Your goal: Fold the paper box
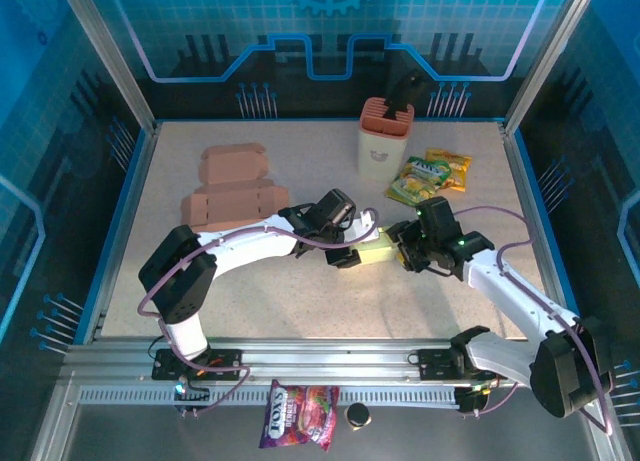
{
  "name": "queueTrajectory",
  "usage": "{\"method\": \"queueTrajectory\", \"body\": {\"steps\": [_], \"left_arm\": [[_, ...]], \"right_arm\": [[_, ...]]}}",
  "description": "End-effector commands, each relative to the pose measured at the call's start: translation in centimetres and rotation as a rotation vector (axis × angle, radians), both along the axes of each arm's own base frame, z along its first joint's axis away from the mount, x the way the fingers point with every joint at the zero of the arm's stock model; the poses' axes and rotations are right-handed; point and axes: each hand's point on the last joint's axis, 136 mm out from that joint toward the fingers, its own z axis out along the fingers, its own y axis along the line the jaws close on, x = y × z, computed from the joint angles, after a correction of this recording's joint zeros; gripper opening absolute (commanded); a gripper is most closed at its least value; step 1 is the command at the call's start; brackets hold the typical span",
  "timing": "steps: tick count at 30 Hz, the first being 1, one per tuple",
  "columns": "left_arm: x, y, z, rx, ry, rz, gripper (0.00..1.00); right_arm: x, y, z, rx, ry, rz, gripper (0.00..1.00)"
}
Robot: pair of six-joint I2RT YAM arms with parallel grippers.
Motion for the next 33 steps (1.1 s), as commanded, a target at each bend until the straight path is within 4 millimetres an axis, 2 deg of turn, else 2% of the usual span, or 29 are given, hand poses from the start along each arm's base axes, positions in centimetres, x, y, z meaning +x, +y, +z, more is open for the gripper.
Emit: {"method": "queueTrajectory", "body": {"steps": [1,4,8,12,13,16,20,22,27,31,33], "left_arm": [[0.6,-0.2,0.3,-0.003,0.008,0.014,0.62],[0.7,-0.2,0.3,-0.002,0.006,0.013,0.62],[0.7,-0.2,0.3,-0.002,0.005,0.011,0.62],[0.6,-0.2,0.3,0.000,0.003,0.005,0.61],[0.6,-0.2,0.3,0.000,0.002,0.002,0.59],[0.3,0.0,0.5,-0.008,0.010,-0.012,0.54],[0.0,0.5,0.7,-0.023,0.027,-0.034,0.50],[-0.1,0.8,0.6,-0.017,0.026,-0.043,0.50],[-0.1,1.2,0.6,-0.012,0.031,-0.058,0.50],[-0.2,1.3,0.8,-0.017,0.033,-0.069,0.51],[-0.2,1.5,0.7,-0.016,0.036,-0.074,0.52]], "right_arm": [[-0.7,-0.3,-1.9,-0.028,0.053,-0.010,0.52],[-1.0,-0.3,-2.6,-0.037,0.082,-0.010,0.48],[-1.6,-0.5,-3.0,-0.056,0.121,-0.003,0.36],[-1.7,-0.3,-2.6,-0.057,0.125,0.007,0.36],[-1.4,-0.3,-2.0,-0.061,0.107,0.015,0.36],[0.4,-0.1,1.8,-0.101,-0.032,0.114,0.39],[2.4,-0.1,7.8,-0.205,-0.293,0.403,0.41],[2.3,-0.8,8.9,-0.276,-0.362,0.540,0.44],[1.8,-1.9,8.6,-0.275,-0.404,0.760,0.47],[2.1,-0.7,7.1,-0.233,-0.391,0.875,0.45],[2.4,-0.7,6.4,-0.255,-0.382,0.904,0.45]]}}
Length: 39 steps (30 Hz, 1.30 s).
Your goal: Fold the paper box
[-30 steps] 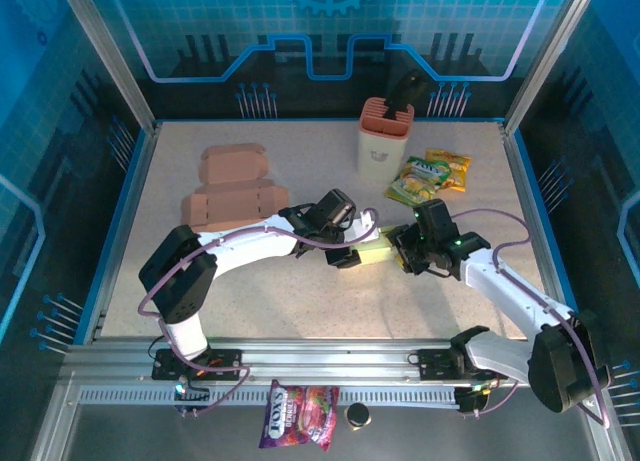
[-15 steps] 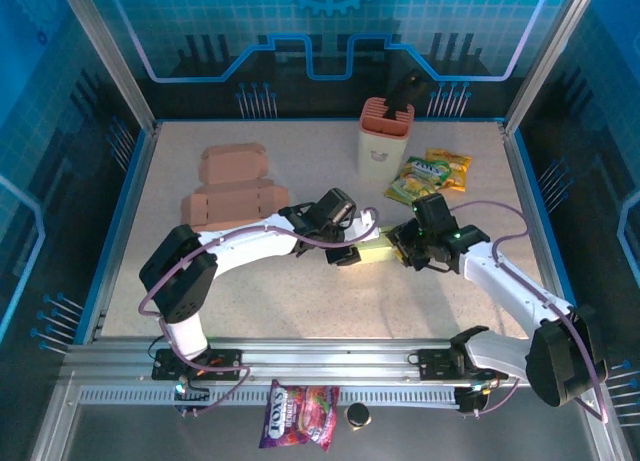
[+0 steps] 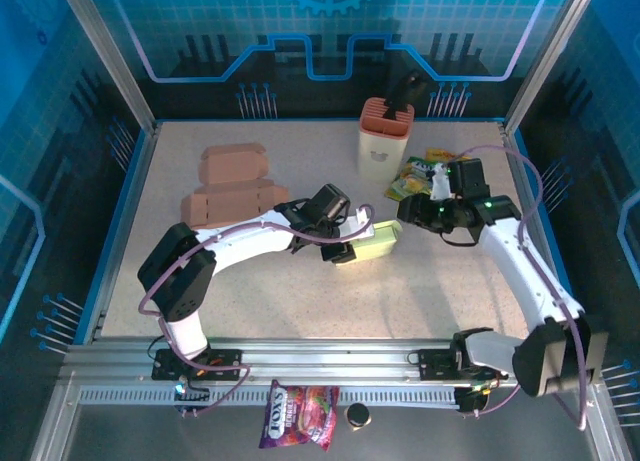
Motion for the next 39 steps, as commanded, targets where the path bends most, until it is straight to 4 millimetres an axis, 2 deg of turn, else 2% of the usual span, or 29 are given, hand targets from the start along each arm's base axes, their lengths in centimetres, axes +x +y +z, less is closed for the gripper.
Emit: {"method": "queueTrajectory", "body": {"steps": [1,12,20,31,39], "left_arm": [[-0.8,0.6,0.8,-0.012,0.016,-0.040,0.52],[-0.9,1.1,0.8,-0.022,0.035,-0.039,0.52],[-0.6,0.9,0.8,-0.020,0.036,-0.037,0.52],[-0.6,0.9,0.9,-0.026,0.040,-0.032,0.52],[-0.4,0.7,1.0,-0.031,0.035,-0.031,0.52]], "right_arm": [[-0.8,0.8,-0.5,-0.026,-0.015,0.166,0.44],[0.0,0.1,-3.2,-0.179,-0.004,0.277,0.41],[1.2,0.8,-3.3,-0.233,-0.016,0.312,0.36],[0.9,0.7,-3.9,-0.294,0.002,0.313,0.21],[1.1,0.9,-4.1,-0.360,0.001,0.311,0.14]]}}
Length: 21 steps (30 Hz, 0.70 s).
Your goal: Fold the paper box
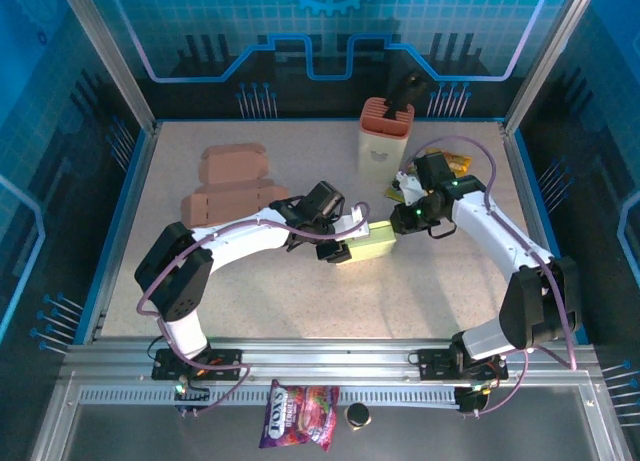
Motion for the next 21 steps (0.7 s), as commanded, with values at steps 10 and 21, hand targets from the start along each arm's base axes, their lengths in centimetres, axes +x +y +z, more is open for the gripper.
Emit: {"method": "queueTrajectory", "body": {"steps": [10,21], "left_arm": [[-0.1,-0.3,1.1,-0.029,0.013,-0.008,0.48],[0.7,-0.4,1.1,-0.043,0.020,0.039,0.48]], "right_arm": [[0.2,0.4,0.6,-0.072,0.003,-0.041,0.01],[-1.2,0.2,-0.2,-0.105,-0.004,-0.089,0.00]]}}
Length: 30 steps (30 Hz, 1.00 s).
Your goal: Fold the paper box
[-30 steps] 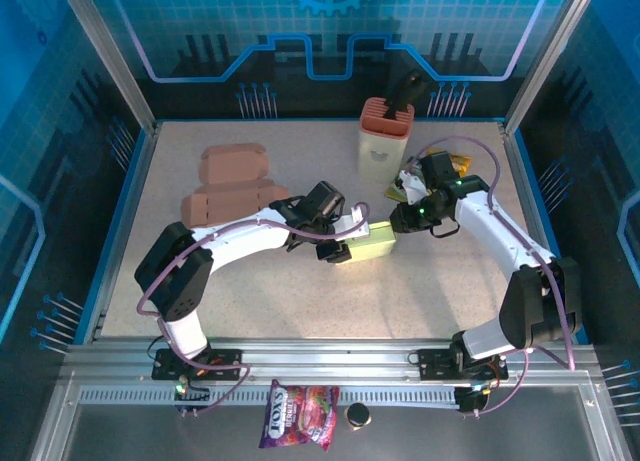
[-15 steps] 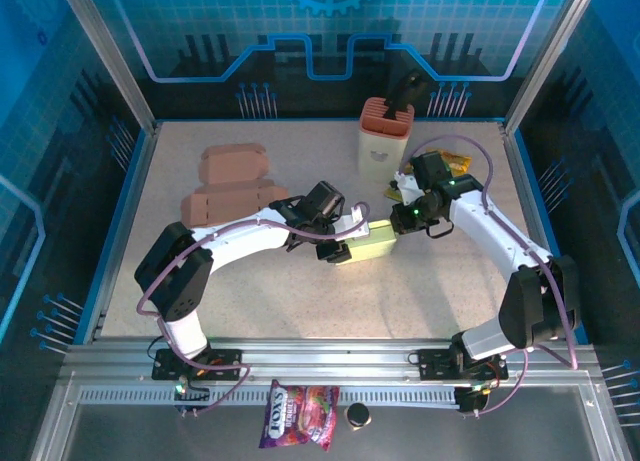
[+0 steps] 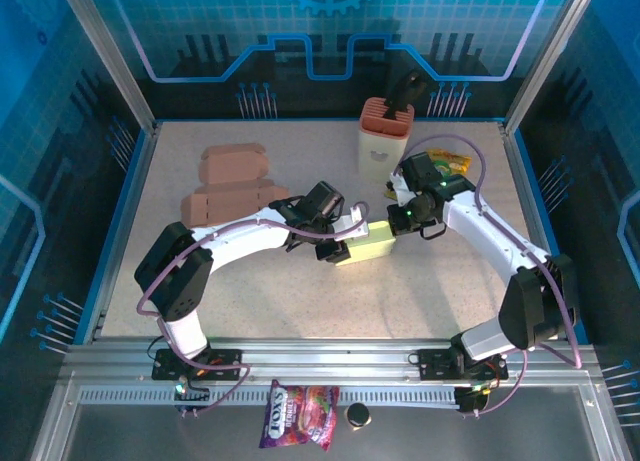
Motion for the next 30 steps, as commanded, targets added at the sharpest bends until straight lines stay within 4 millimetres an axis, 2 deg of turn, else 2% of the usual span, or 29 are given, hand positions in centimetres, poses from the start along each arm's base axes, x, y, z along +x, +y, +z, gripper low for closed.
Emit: {"method": "queueTrajectory", "body": {"steps": [1,11,19,22,25,27,30], "left_arm": [[0.8,-0.6,1.3,-0.048,0.003,0.031,0.49],[0.6,-0.1,3.6,-0.145,0.018,0.127,0.62],[0.5,0.8,7.1,-0.306,0.058,0.303,0.65],[0.9,1.8,9.1,-0.373,0.087,0.424,0.62],[1.1,3.4,10.2,-0.409,0.214,0.593,0.54],[0.8,4.6,9.9,-0.374,0.290,0.670,0.48],[-0.4,5.4,9.1,-0.300,0.370,0.690,0.39]], "right_arm": [[-1.1,-0.1,-0.6,-0.007,0.000,-0.020,0.00],[-0.9,0.0,-0.5,-0.048,-0.047,-0.054,0.00],[-1.0,0.3,-0.8,-0.071,-0.043,-0.078,0.00],[-1.0,0.4,-0.7,-0.074,-0.046,-0.088,0.00],[-0.9,0.5,-0.6,-0.073,-0.037,-0.095,0.00],[-0.8,0.7,-0.6,-0.073,-0.034,-0.096,0.00],[-0.7,0.9,-0.6,-0.067,-0.032,-0.101,0.00]]}}
